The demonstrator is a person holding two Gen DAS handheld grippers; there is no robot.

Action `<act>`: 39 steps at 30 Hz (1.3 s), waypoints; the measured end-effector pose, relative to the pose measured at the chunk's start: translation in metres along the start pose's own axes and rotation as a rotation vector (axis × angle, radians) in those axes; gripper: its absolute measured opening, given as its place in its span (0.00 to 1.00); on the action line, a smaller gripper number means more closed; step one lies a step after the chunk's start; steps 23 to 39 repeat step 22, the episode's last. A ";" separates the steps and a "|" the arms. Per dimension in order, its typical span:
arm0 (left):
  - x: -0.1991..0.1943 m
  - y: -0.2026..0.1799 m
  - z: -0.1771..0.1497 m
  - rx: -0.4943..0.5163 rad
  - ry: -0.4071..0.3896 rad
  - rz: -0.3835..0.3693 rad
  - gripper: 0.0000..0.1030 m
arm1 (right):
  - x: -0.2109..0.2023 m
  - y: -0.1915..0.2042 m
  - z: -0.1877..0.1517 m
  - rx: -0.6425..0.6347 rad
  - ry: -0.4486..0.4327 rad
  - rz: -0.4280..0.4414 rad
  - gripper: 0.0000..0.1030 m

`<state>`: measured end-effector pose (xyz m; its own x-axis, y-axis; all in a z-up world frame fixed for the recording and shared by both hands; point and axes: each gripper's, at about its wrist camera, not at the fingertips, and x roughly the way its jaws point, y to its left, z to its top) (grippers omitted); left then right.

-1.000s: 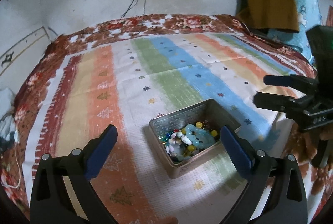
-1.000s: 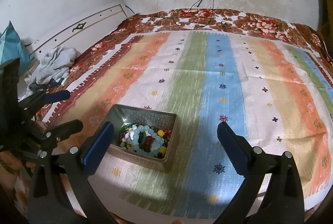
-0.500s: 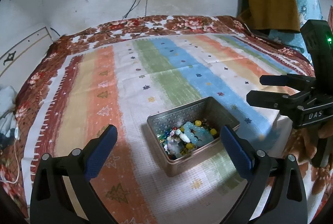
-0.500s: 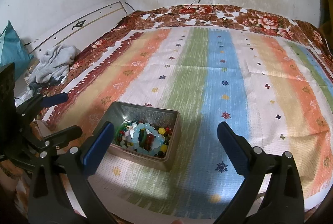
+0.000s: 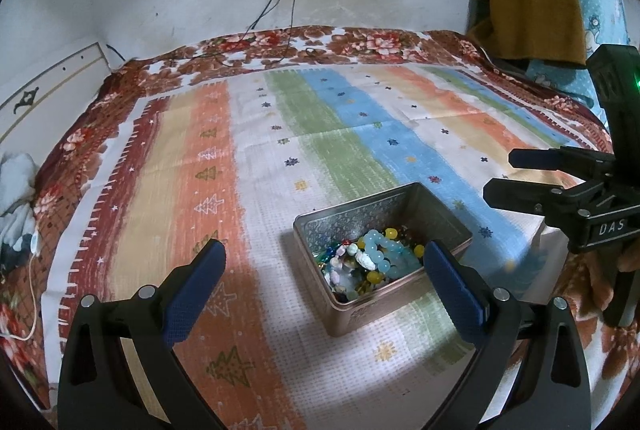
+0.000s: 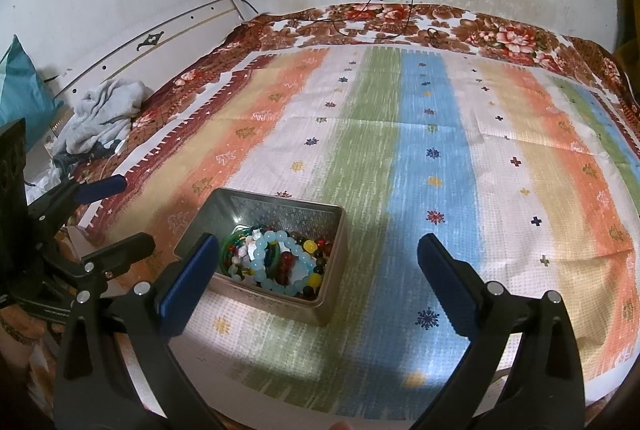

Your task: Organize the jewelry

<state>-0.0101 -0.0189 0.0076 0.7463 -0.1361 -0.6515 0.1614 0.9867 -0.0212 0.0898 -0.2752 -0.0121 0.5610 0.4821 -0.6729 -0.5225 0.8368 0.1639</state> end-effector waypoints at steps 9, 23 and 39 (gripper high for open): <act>-0.002 0.001 -0.001 -0.001 -0.011 -0.003 0.94 | -0.002 0.000 -0.002 -0.003 -0.017 0.002 0.95; 0.004 0.007 -0.001 -0.042 0.020 0.006 0.94 | -0.004 0.000 -0.003 -0.003 -0.014 0.001 0.95; 0.004 0.007 -0.001 -0.042 0.020 0.006 0.94 | -0.004 0.000 -0.003 -0.003 -0.014 0.001 0.95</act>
